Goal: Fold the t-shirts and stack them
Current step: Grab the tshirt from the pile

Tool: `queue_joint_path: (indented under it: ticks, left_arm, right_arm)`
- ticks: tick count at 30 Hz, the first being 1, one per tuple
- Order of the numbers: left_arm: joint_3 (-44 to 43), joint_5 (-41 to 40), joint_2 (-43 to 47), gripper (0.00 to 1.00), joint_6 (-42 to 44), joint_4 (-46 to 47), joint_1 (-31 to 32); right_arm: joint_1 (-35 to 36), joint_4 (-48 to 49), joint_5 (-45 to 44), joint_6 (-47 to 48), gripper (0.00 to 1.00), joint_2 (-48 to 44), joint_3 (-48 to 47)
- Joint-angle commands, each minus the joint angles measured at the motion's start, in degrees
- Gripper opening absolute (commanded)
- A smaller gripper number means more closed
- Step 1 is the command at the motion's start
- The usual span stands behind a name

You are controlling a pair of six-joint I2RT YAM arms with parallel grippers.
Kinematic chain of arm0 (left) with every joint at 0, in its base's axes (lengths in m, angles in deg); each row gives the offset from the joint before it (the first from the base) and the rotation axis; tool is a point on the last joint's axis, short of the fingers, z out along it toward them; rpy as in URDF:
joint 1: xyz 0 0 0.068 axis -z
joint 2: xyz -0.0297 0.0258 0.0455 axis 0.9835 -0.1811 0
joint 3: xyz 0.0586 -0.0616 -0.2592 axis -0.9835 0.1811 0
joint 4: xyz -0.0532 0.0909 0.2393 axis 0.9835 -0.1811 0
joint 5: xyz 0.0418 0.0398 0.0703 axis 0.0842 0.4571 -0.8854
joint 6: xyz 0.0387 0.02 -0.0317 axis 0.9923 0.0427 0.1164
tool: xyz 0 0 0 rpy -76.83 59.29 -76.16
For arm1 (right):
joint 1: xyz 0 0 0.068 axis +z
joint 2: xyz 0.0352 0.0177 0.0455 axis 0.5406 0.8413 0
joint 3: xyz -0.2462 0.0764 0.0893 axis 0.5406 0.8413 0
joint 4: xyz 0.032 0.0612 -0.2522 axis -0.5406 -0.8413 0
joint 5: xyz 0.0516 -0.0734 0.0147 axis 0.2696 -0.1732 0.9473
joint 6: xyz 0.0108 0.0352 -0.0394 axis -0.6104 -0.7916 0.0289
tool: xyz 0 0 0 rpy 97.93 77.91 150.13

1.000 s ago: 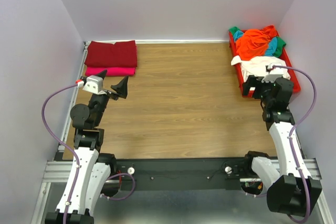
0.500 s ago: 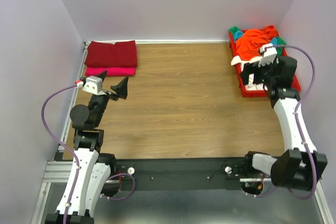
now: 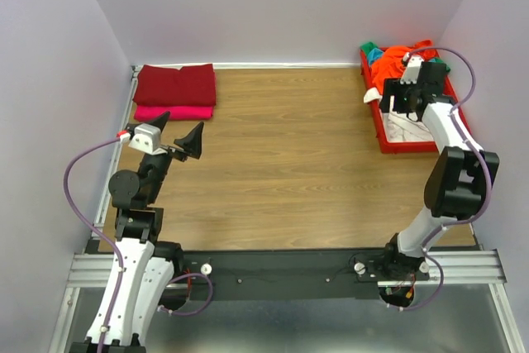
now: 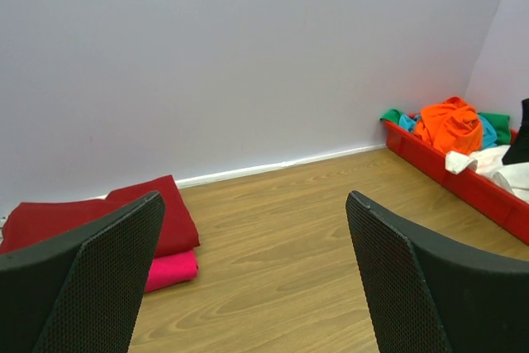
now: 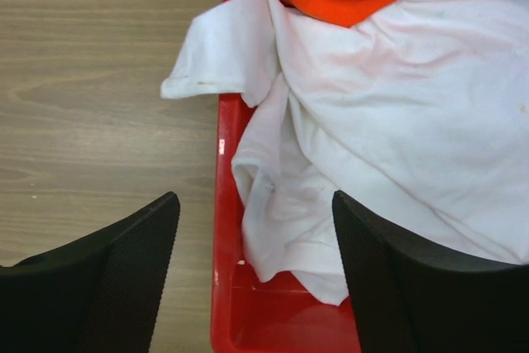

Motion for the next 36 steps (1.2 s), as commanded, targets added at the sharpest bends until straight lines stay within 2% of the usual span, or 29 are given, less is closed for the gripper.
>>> queue_joint_path:
  ticks: [1,6,10,12,14,15,16,17,19,26,31,34,36]
  left_arm:
    - [-0.52,-0.83,0.84,0.98,0.26,-0.39,0.81]
    - [-0.52,-0.83,1.02,0.98,0.26,-0.39,1.07]
    - [-0.52,-0.74,0.84,0.98,0.35,-0.47,1.16]
    - [-0.43,-0.74,0.75,0.98,0.44,-0.39,1.16]
    - [-0.43,-0.74,0.49,0.98,0.44,-0.47,1.25]
    - [-0.43,-0.66,0.40,0.98,0.35,-0.47,1.25]
    - [-0.43,-0.57,-0.12,0.98,0.35,-0.47,1.33]
    - [-0.52,-0.48,-0.30,0.98,0.35,-0.39,1.33]
    - [-0.61,0.22,-0.56,0.98,0.18,-0.39,1.51]
    - [-0.34,0.58,0.14,0.98,0.17,-0.30,1.60]
    - [-0.34,1.10,-0.56,0.98,0.18,-0.39,1.60]
    - [-0.43,1.45,-0.65,0.98,0.09,-0.30,1.60]
    - [-0.52,2.07,-1.09,0.98,0.17,-0.12,1.60]
  right_arm:
    - [-0.28,-3.43,-3.39,-1.37,0.78,3.90,-4.17]
    - [-0.19,-4.39,-3.39,-1.46,0.67,9.69,-6.28]
    - [-0.28,-4.75,-2.69,-1.46,0.64,13.04,-8.30]
    - [-0.19,-5.54,-1.72,-1.63,0.56,14.01,-8.83]
    - [-0.19,-5.89,-1.90,-1.63,0.44,14.80,-9.10]
    - [-0.19,-5.80,-2.51,-1.63,0.30,14.89,-9.01]
    - [-0.19,-5.89,-2.69,-1.63,0.23,14.72,-9.01]
    - [-0.28,-5.89,-3.12,-1.37,0.09,14.37,-8.92]
    - [-0.19,-5.80,-3.74,-1.11,0.01,13.06,-9.01]
    - [-0.19,-5.71,-3.66,-0.40,0.01,2.08,-6.20]
    - [-0.19,-6.41,-0.06,1.00,0.01,-9.96,-2.33]
    - [-0.10,-9.57,2.66,4.51,0.01,-14.54,-4.25]
    - [0.07,-13.68,6.09,7.23,0.01,-15.43,-9.69]
